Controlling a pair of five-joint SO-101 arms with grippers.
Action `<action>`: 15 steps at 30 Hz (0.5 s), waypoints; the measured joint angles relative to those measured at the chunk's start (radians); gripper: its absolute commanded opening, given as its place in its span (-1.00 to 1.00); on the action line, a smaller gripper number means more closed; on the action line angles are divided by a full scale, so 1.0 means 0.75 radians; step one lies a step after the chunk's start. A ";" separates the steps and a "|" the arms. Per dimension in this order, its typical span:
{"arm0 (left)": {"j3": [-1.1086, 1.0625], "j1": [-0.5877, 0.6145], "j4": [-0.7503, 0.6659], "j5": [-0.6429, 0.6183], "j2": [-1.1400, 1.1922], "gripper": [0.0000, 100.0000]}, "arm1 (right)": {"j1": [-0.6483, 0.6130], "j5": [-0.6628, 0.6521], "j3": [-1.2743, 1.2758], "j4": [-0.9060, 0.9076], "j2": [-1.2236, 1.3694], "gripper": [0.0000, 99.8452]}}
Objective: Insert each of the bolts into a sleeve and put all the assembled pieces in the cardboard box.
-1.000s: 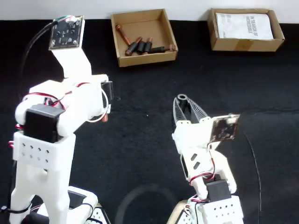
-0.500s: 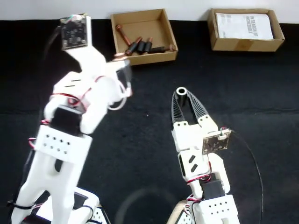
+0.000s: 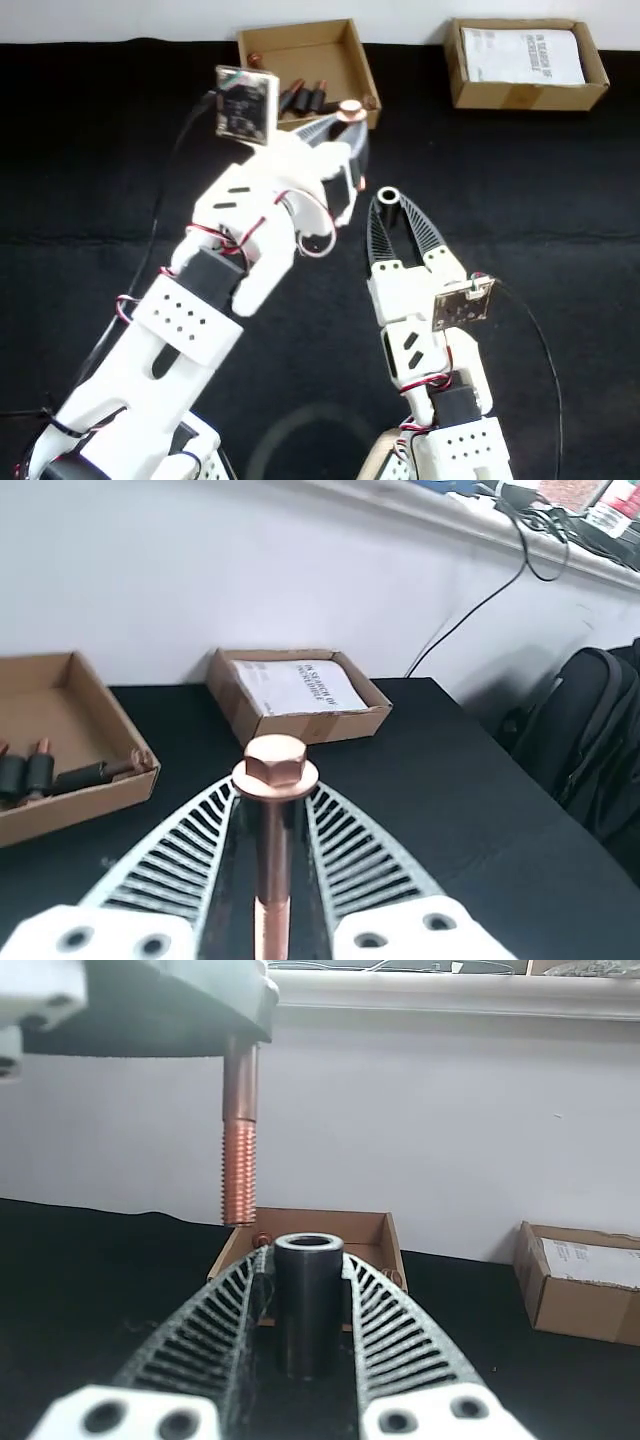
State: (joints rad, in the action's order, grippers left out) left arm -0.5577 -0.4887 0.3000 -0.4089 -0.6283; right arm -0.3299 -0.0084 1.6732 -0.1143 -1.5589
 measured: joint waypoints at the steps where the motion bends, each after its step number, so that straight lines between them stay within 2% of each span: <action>1: 0.000 -0.012 -0.004 0.016 0.000 -0.98 | 0.000 0.000 0.000 0.004 0.000 -0.98; 9: 0.000 -0.090 -0.016 0.035 0.000 -0.98 | 0.000 0.070 0.000 0.053 0.000 -0.98; 15: 0.025 -0.088 -0.131 0.035 0.076 -0.98 | 0.000 0.070 0.000 0.053 0.000 -0.98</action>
State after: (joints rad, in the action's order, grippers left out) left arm -0.5393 -0.5547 0.2018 -0.3828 -0.5715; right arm -0.3299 0.0437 1.6732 -0.0744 -1.5589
